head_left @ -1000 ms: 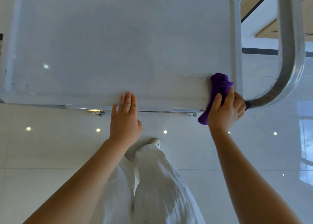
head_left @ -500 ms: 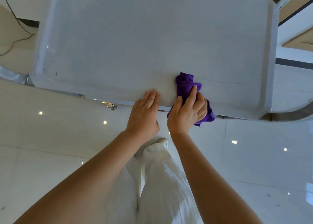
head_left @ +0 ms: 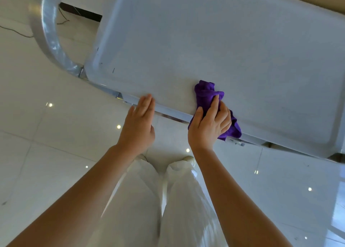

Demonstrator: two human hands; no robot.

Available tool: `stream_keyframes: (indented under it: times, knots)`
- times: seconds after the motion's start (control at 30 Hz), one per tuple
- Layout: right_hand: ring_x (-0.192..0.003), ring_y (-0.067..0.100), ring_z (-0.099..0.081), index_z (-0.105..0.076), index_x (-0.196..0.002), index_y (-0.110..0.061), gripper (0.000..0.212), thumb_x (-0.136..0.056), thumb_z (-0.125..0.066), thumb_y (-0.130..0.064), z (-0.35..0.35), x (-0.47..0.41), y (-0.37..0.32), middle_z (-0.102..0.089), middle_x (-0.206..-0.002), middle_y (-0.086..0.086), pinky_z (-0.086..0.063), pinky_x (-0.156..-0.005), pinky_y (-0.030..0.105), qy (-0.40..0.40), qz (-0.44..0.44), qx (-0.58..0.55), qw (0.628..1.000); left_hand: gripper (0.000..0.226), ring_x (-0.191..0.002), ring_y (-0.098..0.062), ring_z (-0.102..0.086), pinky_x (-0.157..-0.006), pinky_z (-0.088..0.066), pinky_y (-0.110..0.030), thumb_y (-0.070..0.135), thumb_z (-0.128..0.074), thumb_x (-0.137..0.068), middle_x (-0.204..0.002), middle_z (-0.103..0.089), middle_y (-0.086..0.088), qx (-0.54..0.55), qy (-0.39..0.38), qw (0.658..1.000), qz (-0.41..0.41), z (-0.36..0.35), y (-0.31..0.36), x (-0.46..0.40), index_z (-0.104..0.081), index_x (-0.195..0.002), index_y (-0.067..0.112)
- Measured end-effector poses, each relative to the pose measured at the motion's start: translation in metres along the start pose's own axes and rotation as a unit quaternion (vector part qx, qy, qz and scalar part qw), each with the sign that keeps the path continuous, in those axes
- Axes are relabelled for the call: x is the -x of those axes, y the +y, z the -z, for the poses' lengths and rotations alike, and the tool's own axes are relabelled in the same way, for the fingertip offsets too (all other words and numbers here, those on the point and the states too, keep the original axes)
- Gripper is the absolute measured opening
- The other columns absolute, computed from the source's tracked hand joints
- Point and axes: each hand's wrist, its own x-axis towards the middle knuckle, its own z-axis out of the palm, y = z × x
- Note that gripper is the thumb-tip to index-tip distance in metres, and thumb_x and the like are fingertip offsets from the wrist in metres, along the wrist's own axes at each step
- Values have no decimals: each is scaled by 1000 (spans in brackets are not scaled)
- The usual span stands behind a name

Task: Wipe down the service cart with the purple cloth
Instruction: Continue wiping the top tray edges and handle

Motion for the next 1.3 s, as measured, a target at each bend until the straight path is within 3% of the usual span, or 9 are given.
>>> stream_keyframes:
  times: [0.13, 0.3, 0.47, 0.7, 0.87, 1.0, 1.1, 1.17, 1.3]
  knots:
    - [-113, 36, -47, -52, -127, -3, 45, -88, -43, -25, -24, 15, -42, -55, -123, 19, -33, -97, 55, -6, 36, 6, 999, 66, -144, -24, -10, -112, -1, -36, -2, -48, -86, -155, -17, -8, -5, 0, 1000, -19, 8, -10, 4, -21, -146, 4]
    - [-110, 40, -52, -54, -125, -2, 46, -88, -42, -25, -45, 26, -86, -56, -121, 21, -36, -95, 57, -15, 64, 10, 998, 63, -144, -28, -12, -110, -4, -39, 0, -51, -86, -154, -20, -10, 23, 10, 1000, 16, 10, -40, 19, -27, -144, 2]
    - [-109, 39, -52, -54, -125, -4, 51, -86, -48, -36, -64, 41, -121, -57, -118, 20, -36, -94, 56, -37, 118, 21, 992, 64, -145, -18, 7, -115, 1, -36, 10, -40, -94, -158, 1, -2, 23, -35, 996, 73, 21, -88, 36, -6, -149, 10]
    - [-103, 34, -52, -52, -123, -10, 45, -87, -50, -36, -97, 50, -159, -60, -110, 18, -43, -88, 52, -24, 237, 32, 971, 63, -145, -18, 6, -116, -4, -38, 5, -39, -94, -158, -2, -2, 70, 2, 989, 134, 36, -140, 42, -8, -149, 9]
    - [-101, 26, -41, -42, -123, -13, 41, -85, -59, -18, -113, 59, -158, -39, -113, 7, -45, -87, 50, -42, 457, -45, 888, 64, -144, -29, -10, -115, -20, -44, 0, -45, -89, -155, -17, -10, 103, 55, 980, 162, 32, -165, 32, -18, -147, 6]
    - [-100, 26, -45, -44, -122, -12, 46, -83, -67, -13, -120, 55, -150, -42, -113, 8, -38, -89, 41, -51, 590, -71, 803, 54, -103, -38, -53, -79, -49, -52, -13, -52, -72, -120, -52, -17, 133, 115, 975, 135, 29, -177, 24, -50, -124, 0]
    - [-100, 25, -46, -46, -122, -12, 47, -81, -68, -12, -126, 46, -142, -43, -113, 7, -36, -88, 37, -56, 650, -78, 754, 37, -109, -39, -51, -84, -49, -49, -13, -51, -77, -115, -56, -18, 132, 115, 975, 138, 22, -184, 21, -56, -112, -2]
    - [-104, 25, -46, -46, -123, -12, 51, -79, -71, -11, -134, 40, -138, -43, -116, 8, -36, -88, 36, -67, 688, -74, 718, 36, -124, -38, -42, -98, -42, -48, -4, -49, -86, -129, -51, -19, 133, 112, 974, 145, 15, -197, 15, -53, -122, -1]
    - [-110, 27, -44, -44, -125, -12, 63, -71, -75, -7, -149, 39, -129, -41, -121, 10, -34, -84, 35, -74, 725, -59, 682, 70, -144, -20, -11, -115, -17, -29, 21, -57, -91, -156, -15, -8, 180, 129, 950, 220, 2, -225, -1, -18, -147, 4]
